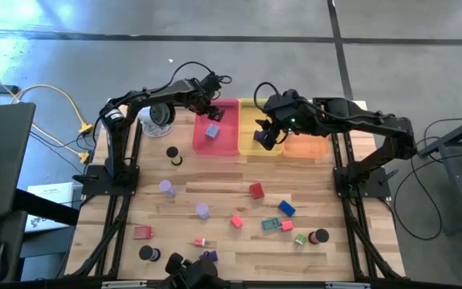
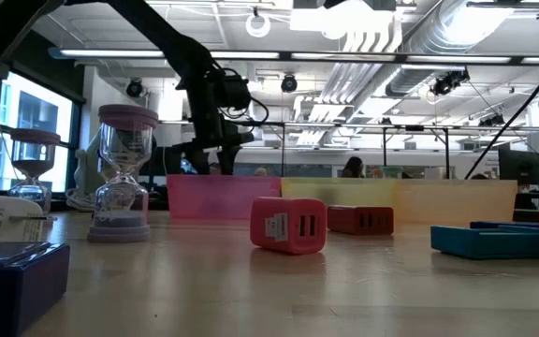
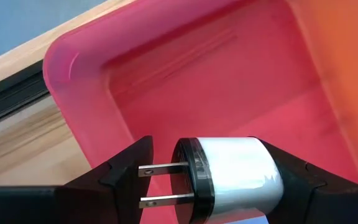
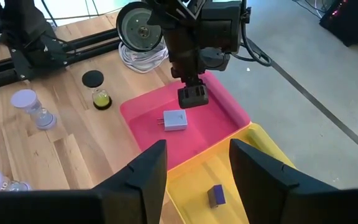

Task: Pick & Place Office items
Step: Put the white black charger adapter into the red bin, then put the black green hourglass into the orange bin

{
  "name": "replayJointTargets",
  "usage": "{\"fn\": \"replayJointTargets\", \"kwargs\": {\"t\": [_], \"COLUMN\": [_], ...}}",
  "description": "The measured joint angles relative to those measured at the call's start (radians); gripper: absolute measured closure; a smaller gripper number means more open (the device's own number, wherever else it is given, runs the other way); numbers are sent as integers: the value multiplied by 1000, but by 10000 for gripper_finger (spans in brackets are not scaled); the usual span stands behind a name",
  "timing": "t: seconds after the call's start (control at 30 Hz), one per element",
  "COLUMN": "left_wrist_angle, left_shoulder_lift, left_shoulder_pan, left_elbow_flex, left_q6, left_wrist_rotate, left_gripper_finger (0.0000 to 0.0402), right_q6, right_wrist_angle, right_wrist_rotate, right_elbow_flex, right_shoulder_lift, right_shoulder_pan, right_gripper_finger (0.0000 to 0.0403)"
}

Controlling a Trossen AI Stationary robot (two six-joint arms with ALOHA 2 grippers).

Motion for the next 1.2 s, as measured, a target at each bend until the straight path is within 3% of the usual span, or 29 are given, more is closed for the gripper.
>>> {"fn": "replayJointTargets", "kwargs": {"t": [0.2, 0.73, 1.03, 1.2], "left_wrist_angle": [5, 17, 17, 22], "left_shoulder_lift": [11, 43, 43, 43], "left_shoulder_pan": [0, -3, -3, -3], "left_elbow_flex": [0, 0, 0, 0], "left_q6": [0, 4, 74, 74], "left_wrist_rotate": [-55, -48, -54, -56], "left_gripper_finger": [167, 166, 117, 111], "right_q6": [0, 0, -15, -10], "right_wrist_angle": [0, 1, -1, -3], "right_wrist_rotate": [0, 0, -2, -1], "right_elbow_flex": [0, 0, 0, 0], "right_shoulder_lift": [0, 8, 37, 41], "right_shoulder_pan": [0, 0, 0, 0], "right_gripper_finger": [241, 241, 241, 241]}}
